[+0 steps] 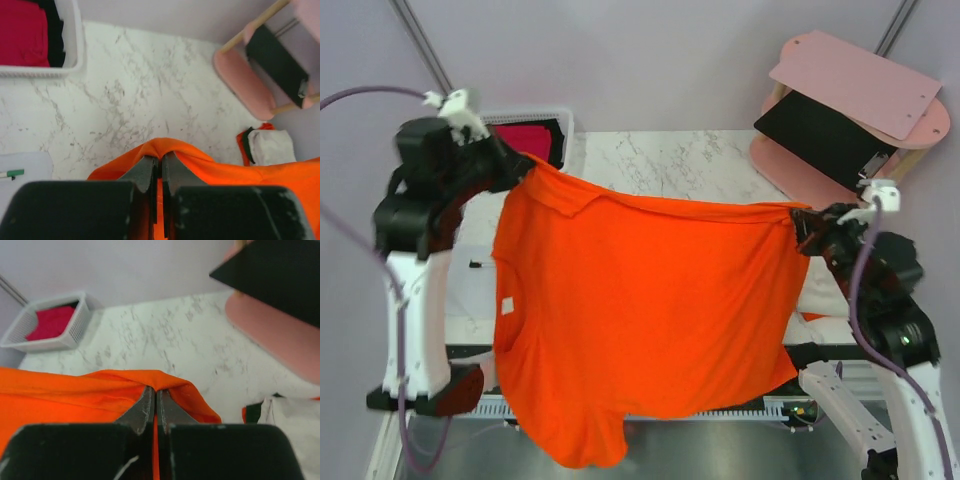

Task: Fold and stack the t-shirts
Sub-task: Flatten out the tshirt, then fold the flattened tshirt in 1/3 of the way

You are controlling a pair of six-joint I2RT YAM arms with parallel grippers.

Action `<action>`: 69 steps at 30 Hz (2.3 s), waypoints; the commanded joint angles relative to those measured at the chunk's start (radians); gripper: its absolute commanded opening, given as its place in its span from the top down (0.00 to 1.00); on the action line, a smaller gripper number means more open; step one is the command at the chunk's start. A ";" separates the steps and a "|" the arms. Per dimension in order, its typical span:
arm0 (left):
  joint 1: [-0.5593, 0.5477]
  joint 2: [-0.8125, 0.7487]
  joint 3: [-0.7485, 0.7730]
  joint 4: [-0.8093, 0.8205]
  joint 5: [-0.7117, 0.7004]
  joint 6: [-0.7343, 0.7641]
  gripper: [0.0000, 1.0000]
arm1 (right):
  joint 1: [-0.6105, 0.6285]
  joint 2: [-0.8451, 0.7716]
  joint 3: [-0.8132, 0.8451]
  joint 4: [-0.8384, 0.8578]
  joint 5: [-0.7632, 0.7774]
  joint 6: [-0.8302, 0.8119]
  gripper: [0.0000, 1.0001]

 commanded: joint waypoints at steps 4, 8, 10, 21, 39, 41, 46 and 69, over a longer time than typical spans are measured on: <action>0.001 0.322 -0.202 0.244 -0.036 0.058 0.98 | -0.005 0.198 -0.374 0.332 0.051 0.020 1.00; 0.000 0.567 -0.176 0.291 -0.088 0.063 0.98 | -0.008 0.514 -0.431 0.554 0.089 0.043 1.00; 0.000 0.697 -0.118 0.291 -0.105 0.063 0.98 | -0.020 0.638 -0.383 0.588 0.083 0.049 1.00; 0.000 0.922 0.137 0.284 -0.133 0.057 0.98 | -0.062 1.128 -0.074 0.667 0.051 0.055 1.00; 0.001 0.795 -0.110 0.226 -0.035 0.042 0.98 | -0.100 1.136 -0.060 0.512 -0.039 0.074 1.00; 0.001 0.758 -0.144 0.220 -0.042 0.043 0.98 | -0.105 1.136 -0.062 0.486 -0.044 0.072 1.00; 0.001 0.720 -0.193 0.179 -0.049 0.051 0.98 | -0.118 1.147 -0.043 0.406 -0.041 0.055 1.00; 0.004 0.479 -0.418 0.076 0.138 0.055 0.98 | -0.137 1.297 -0.054 0.283 0.054 0.032 0.97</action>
